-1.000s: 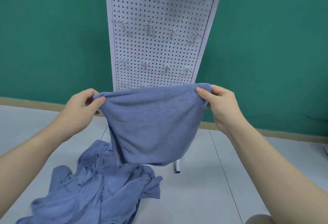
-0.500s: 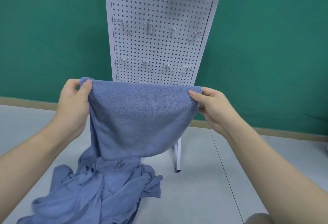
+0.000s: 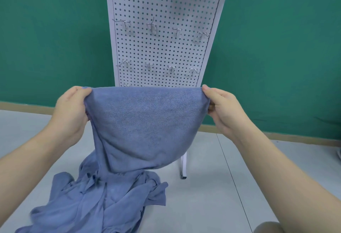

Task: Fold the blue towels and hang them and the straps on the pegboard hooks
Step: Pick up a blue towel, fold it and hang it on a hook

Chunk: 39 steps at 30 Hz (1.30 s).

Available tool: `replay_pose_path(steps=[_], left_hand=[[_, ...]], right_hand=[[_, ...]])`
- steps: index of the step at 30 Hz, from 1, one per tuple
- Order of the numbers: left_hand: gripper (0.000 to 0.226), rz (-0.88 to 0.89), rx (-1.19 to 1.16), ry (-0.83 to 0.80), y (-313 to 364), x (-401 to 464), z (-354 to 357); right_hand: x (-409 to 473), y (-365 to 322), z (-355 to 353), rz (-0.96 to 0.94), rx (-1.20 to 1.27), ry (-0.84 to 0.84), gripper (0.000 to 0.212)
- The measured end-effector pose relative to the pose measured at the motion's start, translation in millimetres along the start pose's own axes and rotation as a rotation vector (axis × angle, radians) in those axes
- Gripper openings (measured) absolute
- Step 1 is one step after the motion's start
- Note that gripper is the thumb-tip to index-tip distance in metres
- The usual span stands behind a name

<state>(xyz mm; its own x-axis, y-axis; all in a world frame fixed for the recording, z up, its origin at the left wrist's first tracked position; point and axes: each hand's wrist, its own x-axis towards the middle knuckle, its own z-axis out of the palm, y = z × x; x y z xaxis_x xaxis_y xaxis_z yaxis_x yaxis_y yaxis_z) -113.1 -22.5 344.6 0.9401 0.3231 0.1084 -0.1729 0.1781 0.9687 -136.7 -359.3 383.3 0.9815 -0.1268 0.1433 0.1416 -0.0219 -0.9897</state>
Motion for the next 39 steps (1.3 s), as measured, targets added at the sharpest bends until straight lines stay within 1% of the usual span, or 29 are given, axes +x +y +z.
replay_pose_path(steps=[1, 3, 5, 8, 11, 14, 16, 18, 19, 20, 22, 23, 26, 28, 31, 33, 34, 36, 38, 39], left_hand=[[0.02, -0.032, -0.037, 0.026, 0.1, 2.2, -1.7], [0.008, -0.1, -0.125, 0.072, 0.0, 6.2, -5.2], [0.008, -0.125, -0.147, 0.082, -2.0, 8.0, -6.3], [0.016, -0.065, -0.055, 0.086, -6.7, 7.1, -3.0], [0.012, 0.04, 0.09, 0.144, -9.0, 9.3, -2.3], [0.014, 0.15, 0.273, 0.172, -10.8, 11.5, -5.3], [0.012, 0.207, 0.365, 0.141, -9.8, 10.0, -5.1], [0.021, 0.194, 0.424, 0.108, -9.5, 8.9, -3.8], [0.02, 0.151, 0.44, 0.087, -11.2, 10.2, -4.0], [0.019, 0.082, 0.464, 0.061, -14.3, 11.4, -5.2], [0.027, -0.042, 0.528, -0.047, -23.0, 12.4, -9.7], [0.031, -0.072, 0.572, -0.107, -29.3, 13.3, -13.4], [0.026, -0.017, 0.812, -0.252, -39.5, 10.1, -23.1], [0.022, -0.01, 0.959, -0.322, -47.6, 9.2, -28.1], [0.022, -0.17, 1.094, -0.389, -63.9, 4.6, -34.7], [0.022, -0.268, 1.113, -0.372, -75.0, 0.2, -34.9], [0.021, -0.292, 1.104, -0.356, -77.6, -2.9, -32.0], [0.02, -0.295, 1.007, -0.318, -77.8, -9.4, -19.0], [0.021, -0.262, 0.876, -0.294, -71.9, -17.8, 2.1], [0.021, -0.227, 0.828, -0.286, -67.3, -22.9, 13.8]], right_hand=[[-0.7, -0.5, 1.1, -0.01, -0.002, -0.009, 0.044], [-0.9, 0.0, 1.7, -0.021, -0.012, -0.032, 0.031], [-0.5, 0.4, 2.4, -0.026, -0.04, -0.067, 0.024], [-0.8, 0.3, 5.0, -0.017, -0.073, -0.106, 0.024], [-0.5, 1.7, 6.2, 0.006, -0.113, -0.103, 0.028], [-1.1, 1.3, 5.4, 0.042, -0.079, -0.108, 0.034], [-2.1, 0.7, 3.6, 0.087, -0.097, -0.166, 0.03], [-1.5, 5.1, 1.0, 0.138, -0.214, -0.226, 0.038], [-1.0, 8.7, 0.2, 0.158, -0.289, -0.24, 0.035], [-0.7, 12.6, -0.2, 0.173, -0.344, -0.247, 0.027], [0.7, 20.3, -2.5, 0.194, -0.382, -0.236, 0.009], [1.8, 23.9, -4.2, 0.196, -0.402, -0.213, 0.007], [3.9, 36.6, -9.2, 0.188, -0.587, -0.147, 0.016], [1.5, 49.2, -7.7, 0.215, -0.729, -0.137, 0.023], [-7.0, 70.9, 0.1, 0.338, -0.845, -0.222, 0.022], [-14.2, 79.7, 12.4, 0.435, -0.884, -0.278, 0.02], [-16.8, 82.4, 19.8, 0.487, -0.858, -0.282, 0.022], [-19.3, 82.4, 38.3, 0.587, -0.718, -0.253, 0.025], [-20.8, 75.5, 60.7, 0.61, -0.56, -0.252, 0.012], [-20.6, 71.6, 70.8, 0.593, -0.509, -0.25, 0.009]])
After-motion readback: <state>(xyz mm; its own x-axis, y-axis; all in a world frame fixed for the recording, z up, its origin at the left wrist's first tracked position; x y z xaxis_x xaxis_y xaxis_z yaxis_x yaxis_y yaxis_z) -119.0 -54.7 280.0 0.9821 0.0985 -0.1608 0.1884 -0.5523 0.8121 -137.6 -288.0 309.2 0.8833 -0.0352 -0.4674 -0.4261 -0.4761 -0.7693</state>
